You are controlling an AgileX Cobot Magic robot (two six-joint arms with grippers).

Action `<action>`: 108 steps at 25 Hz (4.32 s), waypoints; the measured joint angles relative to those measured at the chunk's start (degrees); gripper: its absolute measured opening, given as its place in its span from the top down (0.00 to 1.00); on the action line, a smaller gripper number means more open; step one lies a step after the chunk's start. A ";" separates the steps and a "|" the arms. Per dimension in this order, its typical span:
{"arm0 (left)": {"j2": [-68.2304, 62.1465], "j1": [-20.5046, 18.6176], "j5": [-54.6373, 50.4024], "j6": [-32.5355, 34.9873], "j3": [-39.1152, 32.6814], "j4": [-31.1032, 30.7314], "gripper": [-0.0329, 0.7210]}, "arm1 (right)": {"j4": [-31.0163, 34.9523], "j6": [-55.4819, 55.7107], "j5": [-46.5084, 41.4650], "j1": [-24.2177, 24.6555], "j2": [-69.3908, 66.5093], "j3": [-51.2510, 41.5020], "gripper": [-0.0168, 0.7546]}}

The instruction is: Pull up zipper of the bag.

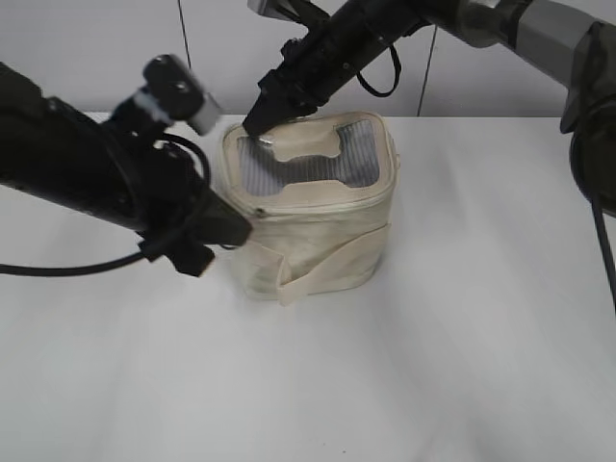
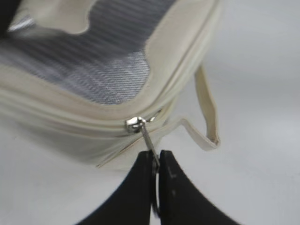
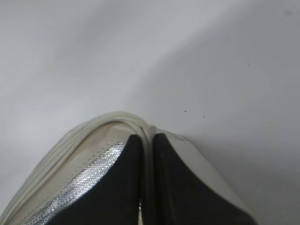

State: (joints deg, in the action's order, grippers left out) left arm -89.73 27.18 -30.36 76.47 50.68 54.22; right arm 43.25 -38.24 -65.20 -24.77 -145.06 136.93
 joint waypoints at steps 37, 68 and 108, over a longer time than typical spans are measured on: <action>-6.09 -7.66 -11.81 -23.79 26.88 -10.30 0.53 | 2.94 5.68 2.76 20.40 17.50 -24.08 0.66; -46.21 -0.70 -33.43 -18.26 75.92 -15.19 0.48 | 47.57 -56.67 26.86 21.69 41.02 -82.26 0.45; -46.33 -0.47 -33.12 -19.74 76.10 -17.14 0.91 | 53.59 -73.03 42.67 11.71 30.58 -76.18 0.51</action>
State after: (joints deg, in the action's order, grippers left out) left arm -136.06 26.71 -63.48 56.73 126.78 37.08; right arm 96.83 -111.27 -22.53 -13.06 -114.49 60.75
